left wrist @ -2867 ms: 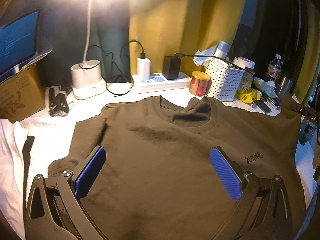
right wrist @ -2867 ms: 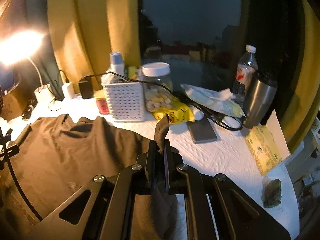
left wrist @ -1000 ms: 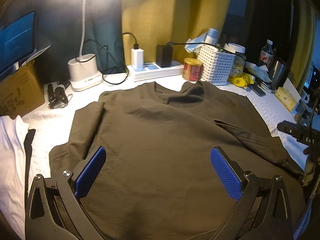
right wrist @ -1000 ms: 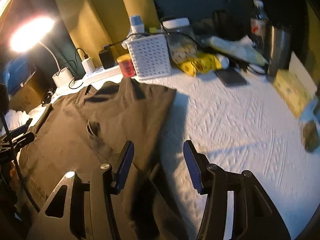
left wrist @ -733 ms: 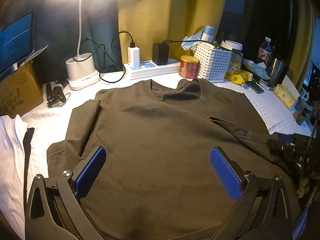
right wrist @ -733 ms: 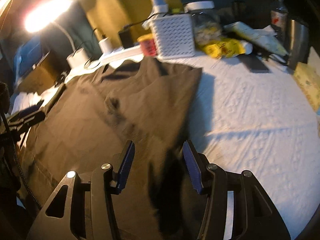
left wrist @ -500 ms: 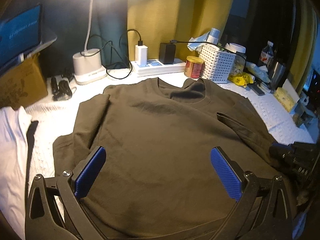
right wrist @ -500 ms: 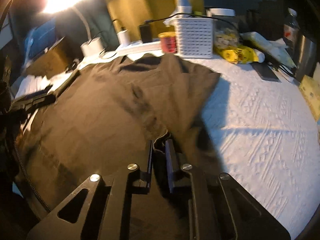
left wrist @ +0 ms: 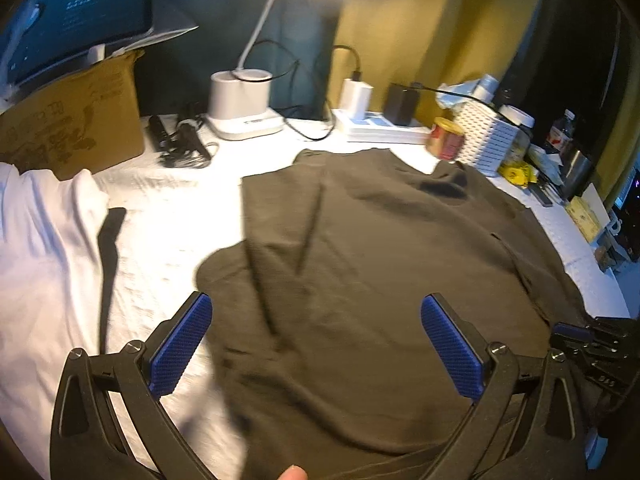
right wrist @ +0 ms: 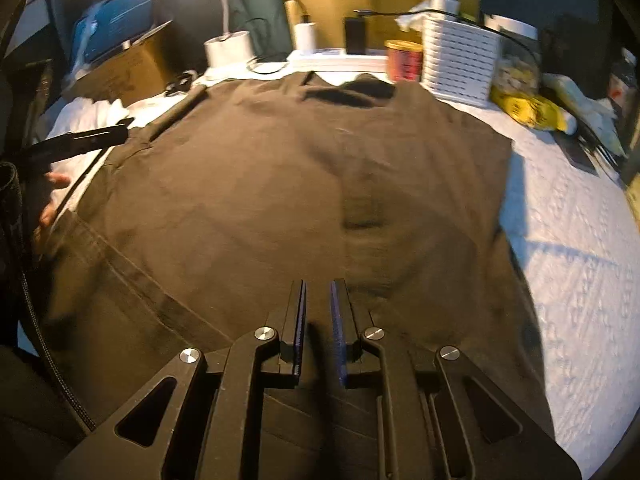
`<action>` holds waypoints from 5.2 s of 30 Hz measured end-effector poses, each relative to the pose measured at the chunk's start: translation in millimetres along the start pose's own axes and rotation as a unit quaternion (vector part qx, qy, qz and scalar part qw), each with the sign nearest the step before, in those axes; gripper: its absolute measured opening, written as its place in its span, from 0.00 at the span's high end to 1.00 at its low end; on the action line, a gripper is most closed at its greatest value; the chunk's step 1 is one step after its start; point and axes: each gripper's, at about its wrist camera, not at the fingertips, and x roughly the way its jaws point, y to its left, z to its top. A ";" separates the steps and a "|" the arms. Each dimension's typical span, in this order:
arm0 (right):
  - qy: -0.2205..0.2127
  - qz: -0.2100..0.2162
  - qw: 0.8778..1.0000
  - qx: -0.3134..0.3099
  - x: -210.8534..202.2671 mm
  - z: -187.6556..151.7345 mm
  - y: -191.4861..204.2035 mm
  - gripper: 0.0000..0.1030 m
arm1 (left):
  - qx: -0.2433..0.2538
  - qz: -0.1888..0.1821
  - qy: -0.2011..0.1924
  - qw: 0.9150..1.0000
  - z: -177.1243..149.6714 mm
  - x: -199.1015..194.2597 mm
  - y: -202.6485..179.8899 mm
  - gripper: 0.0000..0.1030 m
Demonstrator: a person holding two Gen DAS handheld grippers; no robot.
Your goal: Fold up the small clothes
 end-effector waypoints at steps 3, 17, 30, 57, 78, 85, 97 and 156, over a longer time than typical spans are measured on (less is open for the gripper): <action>-0.008 -0.002 1.000 0.000 0.4 11.3 6.7 0.78 | -0.001 0.000 0.001 1.000 7.4 6.7 16.6 0.01; -0.053 -0.036 0.996 0.070 8.5 43.9 -30.9 0.54 | 0.027 -0.017 0.046 0.998 50.8 74.7 56.5 0.45; -0.058 -0.034 0.993 0.093 9.1 41.7 -53.0 0.54 | 0.051 0.052 0.002 0.997 45.4 52.5 57.2 0.99; -0.114 -0.008 0.984 0.137 -29.5 4.6 -103.4 0.54 | 0.145 0.005 -0.032 0.989 45.5 31.7 -90.4 0.99; -0.110 -0.010 0.984 0.143 -34.9 -6.4 -101.0 0.54 | 0.092 -0.018 0.044 0.995 7.9 9.5 -45.9 0.24; -0.109 -0.007 0.986 0.129 -34.8 -1.9 -86.6 0.54 | 0.049 -0.011 0.067 0.997 -1.5 27.0 -5.8 0.24; -0.108 -0.015 0.986 0.125 -42.3 -4.8 -77.1 0.54 | 0.119 -0.034 0.013 0.992 -8.8 4.6 -40.5 0.98; -0.019 0.030 0.998 0.046 -9.5 -29.3 -36.4 0.53 | 0.180 -0.184 0.091 0.962 -20.8 39.5 -123.6 0.30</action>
